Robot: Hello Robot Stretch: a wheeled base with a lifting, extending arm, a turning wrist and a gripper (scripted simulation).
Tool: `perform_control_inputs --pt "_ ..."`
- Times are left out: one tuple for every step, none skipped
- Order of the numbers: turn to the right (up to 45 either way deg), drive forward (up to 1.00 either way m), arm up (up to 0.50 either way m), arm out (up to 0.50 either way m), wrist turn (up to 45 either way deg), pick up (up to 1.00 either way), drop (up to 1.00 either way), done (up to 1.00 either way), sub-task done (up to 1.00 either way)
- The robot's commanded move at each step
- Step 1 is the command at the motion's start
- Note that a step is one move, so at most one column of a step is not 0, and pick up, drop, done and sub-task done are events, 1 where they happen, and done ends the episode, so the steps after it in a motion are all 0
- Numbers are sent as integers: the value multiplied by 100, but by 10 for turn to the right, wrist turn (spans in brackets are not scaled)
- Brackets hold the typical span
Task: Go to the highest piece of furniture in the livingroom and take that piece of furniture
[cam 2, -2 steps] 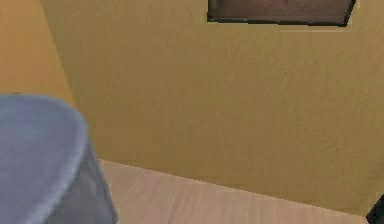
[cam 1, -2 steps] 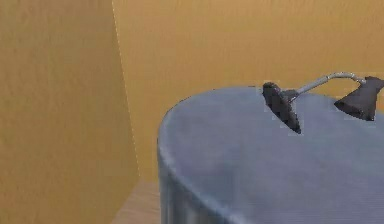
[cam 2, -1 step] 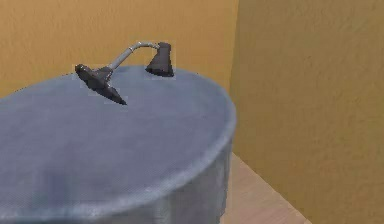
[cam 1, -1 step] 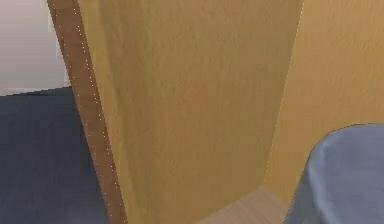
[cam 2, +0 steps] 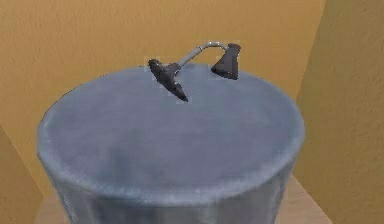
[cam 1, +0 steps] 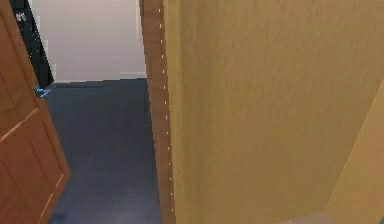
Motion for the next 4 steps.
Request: perform_control_inputs --pt "0 0 50 0 0 0 0 0 0" --pt "0 0 38 0 0 0 0 0 0" --pt "0 0 0 40 0 0 0 0 0" --pt "0 0 0 0 450 0 0 0 0"
